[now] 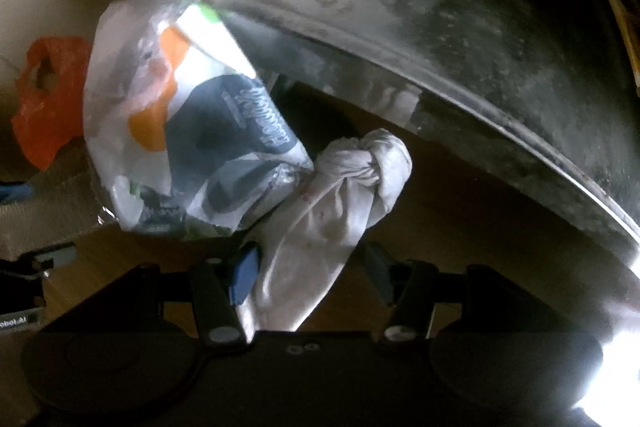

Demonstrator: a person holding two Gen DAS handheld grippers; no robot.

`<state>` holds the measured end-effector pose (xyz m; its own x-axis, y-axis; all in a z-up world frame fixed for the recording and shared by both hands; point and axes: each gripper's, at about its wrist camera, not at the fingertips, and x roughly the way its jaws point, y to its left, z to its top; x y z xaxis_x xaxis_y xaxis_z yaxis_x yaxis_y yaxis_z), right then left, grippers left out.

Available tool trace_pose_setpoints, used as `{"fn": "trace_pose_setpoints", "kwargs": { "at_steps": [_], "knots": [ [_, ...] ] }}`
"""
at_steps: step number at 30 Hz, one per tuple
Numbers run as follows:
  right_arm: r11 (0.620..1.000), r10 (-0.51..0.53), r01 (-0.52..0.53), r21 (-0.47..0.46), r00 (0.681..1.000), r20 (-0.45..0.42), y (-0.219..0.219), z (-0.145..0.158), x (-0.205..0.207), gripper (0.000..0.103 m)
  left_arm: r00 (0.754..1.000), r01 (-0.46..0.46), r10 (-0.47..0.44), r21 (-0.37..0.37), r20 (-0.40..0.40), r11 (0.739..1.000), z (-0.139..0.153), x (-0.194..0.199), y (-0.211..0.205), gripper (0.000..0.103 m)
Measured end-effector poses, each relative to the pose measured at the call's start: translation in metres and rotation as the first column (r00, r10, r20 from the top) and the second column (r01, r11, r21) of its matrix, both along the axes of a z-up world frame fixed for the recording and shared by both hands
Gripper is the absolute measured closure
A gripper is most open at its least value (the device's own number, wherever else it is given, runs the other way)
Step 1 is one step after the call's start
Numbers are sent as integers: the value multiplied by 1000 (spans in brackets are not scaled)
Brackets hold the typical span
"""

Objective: Collect trash
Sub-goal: 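Grasp the clear plastic tray with the left gripper while the right gripper grasps the white cloth, then lift the plastic tray and white cloth up over the teal wastebasket with both grippers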

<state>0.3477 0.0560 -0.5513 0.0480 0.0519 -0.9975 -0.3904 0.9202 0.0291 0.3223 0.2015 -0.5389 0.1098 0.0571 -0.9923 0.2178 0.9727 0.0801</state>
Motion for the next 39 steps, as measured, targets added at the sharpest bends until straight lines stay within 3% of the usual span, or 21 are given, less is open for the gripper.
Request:
{"fn": "trace_pose_setpoints", "kwargs": {
  "at_steps": [13,15,16,23,31,36,39],
  "knots": [
    [998,-60,60,3,998,-13,-8,0,-9,52,1000,-25,25,-58,2,998,-2,-6,-11,59],
    [999,-52,52,1,999,-2,-15,4,-9,74,1000,-26,26,-69,-3,997,-1,-9,-15,60],
    [998,-56,57,17,998,-22,-19,2,-9,103,1000,-31,31,-76,-6,997,-3,-10,-14,60],
    [998,-40,40,49,999,-12,-36,19,-26,102,993,-121,117,-143,-34,982,-1,-18,-4,61],
    [992,25,-27,125,1000,19,-49,71,-57,102,984,-180,177,-203,-32,962,33,-38,4,61],
    [982,68,-81,171,995,79,-54,125,-72,102,990,-131,141,-212,30,968,83,-49,-8,61],
    [974,93,-118,194,987,132,-54,166,-80,102,991,-19,45,-203,123,979,126,-57,-22,61]
  ]
}}
